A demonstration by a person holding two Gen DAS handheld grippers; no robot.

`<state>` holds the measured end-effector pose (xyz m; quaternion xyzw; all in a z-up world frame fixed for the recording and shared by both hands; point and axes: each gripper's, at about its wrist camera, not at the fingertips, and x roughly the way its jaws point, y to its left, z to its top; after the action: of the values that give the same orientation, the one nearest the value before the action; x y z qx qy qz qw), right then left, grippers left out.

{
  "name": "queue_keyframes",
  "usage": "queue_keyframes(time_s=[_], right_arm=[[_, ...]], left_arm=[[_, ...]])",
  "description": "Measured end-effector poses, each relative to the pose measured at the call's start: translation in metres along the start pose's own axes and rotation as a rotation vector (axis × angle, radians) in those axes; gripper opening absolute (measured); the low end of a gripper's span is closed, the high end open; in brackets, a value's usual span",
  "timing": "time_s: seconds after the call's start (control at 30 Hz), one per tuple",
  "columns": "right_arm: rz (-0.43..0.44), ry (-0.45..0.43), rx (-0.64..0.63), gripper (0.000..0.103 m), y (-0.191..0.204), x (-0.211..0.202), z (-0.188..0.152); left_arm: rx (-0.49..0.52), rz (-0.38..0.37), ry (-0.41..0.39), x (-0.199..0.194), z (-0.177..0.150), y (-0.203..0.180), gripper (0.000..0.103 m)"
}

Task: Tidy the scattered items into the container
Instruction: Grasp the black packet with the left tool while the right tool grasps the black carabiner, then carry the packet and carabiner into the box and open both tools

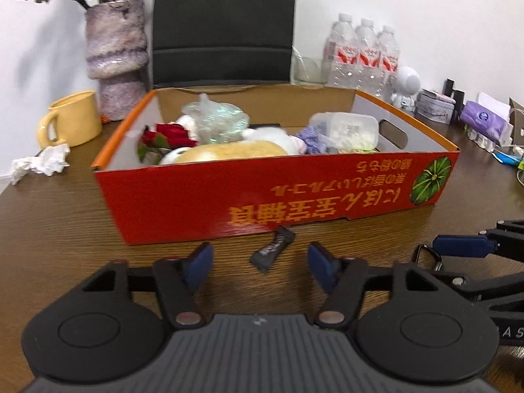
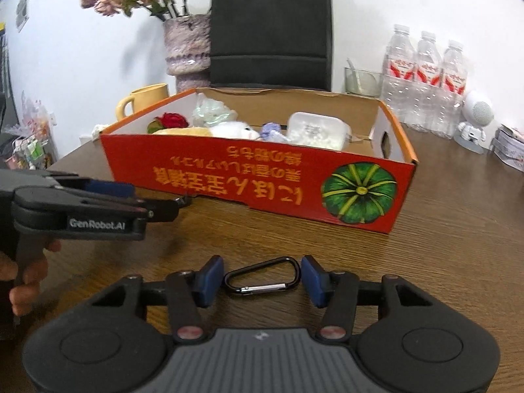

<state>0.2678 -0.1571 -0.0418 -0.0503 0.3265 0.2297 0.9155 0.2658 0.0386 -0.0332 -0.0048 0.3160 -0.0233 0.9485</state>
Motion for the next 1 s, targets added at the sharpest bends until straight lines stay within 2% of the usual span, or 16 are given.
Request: queue_keyframes(time_s=[0.17, 0.23, 0.27, 0.67, 0.87, 1.0], right_arm=[[-0.024, -0.001, 0.028, 0.051, -0.010, 0.001, 0.001], [-0.028, 0.000, 0.033, 0.051, -0.011, 0.001, 0.001], [-0.028, -0.001, 0.032, 0.051, -0.010, 0.001, 0.001], [-0.032, -0.032, 0.028, 0.051, -0.007, -0.005, 0.002], [-0.011, -0.087, 0.037, 0.051, -0.006, -0.022, 0.005], [0.011, -0.152, 0.055, 0.052, -0.005, -0.040, 0.012]], left_arm=[[0.012, 0.018, 0.006, 0.009, 0.003, -0.006, 0.041], [0.019, 0.019, 0.003, 0.009, 0.004, -0.006, 0.017], [0.024, 0.009, 0.002, 0.008, 0.003, -0.007, 0.014], [0.011, -0.027, -0.012, -0.003, -0.003, -0.003, 0.011], [-0.018, -0.073, -0.077, -0.029, -0.002, -0.002, 0.011], [-0.049, -0.103, -0.148, -0.052, 0.004, 0.000, 0.011]])
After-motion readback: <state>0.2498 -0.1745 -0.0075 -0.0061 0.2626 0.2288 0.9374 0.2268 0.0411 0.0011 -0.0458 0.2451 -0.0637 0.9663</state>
